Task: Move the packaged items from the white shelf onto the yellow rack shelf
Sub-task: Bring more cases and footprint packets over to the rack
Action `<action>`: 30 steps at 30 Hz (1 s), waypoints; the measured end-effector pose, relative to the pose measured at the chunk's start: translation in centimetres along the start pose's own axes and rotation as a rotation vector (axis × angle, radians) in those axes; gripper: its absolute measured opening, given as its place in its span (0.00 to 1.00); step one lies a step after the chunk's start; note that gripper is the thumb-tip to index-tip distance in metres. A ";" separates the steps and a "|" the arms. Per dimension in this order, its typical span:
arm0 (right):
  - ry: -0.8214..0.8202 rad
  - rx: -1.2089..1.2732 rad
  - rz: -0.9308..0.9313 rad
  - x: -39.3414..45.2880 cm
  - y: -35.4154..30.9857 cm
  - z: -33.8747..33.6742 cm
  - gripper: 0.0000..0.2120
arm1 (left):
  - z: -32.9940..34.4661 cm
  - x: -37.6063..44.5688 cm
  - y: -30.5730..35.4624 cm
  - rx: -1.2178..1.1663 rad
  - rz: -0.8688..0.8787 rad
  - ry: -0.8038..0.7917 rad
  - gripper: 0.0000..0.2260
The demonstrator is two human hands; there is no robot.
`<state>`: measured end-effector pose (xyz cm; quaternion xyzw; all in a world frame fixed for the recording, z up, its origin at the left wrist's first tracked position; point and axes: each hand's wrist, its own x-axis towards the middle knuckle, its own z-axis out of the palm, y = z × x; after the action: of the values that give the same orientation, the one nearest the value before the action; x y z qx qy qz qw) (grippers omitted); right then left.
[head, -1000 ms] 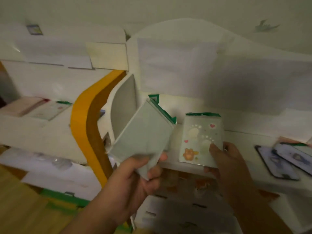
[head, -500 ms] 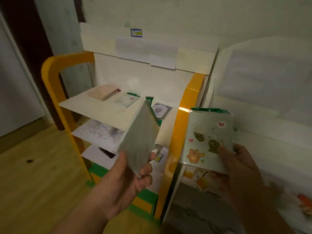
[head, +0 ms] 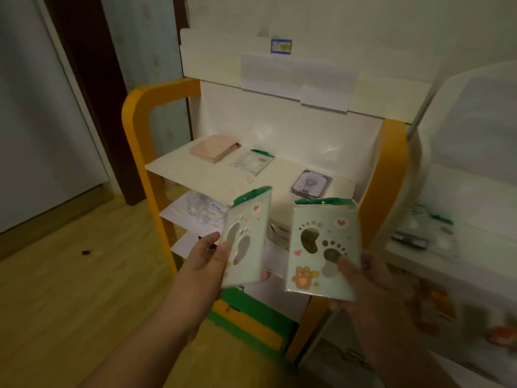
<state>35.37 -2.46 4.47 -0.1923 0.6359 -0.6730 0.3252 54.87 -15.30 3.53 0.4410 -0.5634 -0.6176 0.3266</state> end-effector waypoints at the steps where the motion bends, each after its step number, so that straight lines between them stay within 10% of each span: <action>1: 0.010 -0.012 0.000 0.6 0.3 0.4 0.10 | 0.0 0.6 0.1 0.045 0.023 0.018 0.17; 22: 0.085 0.073 0.101 19.9 0.3 12.6 0.06 | -2.2 24.6 4.4 0.392 0.258 0.198 0.16; 30: 0.237 0.076 0.049 23.8 0.8 16.5 0.07 | -4.2 36.3 4.1 0.528 0.260 -0.017 0.16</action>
<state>29.63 -30.78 1.99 -0.0834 0.6483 -0.7067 0.2710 43.83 -50.33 1.29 0.4299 -0.7589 -0.4064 0.2723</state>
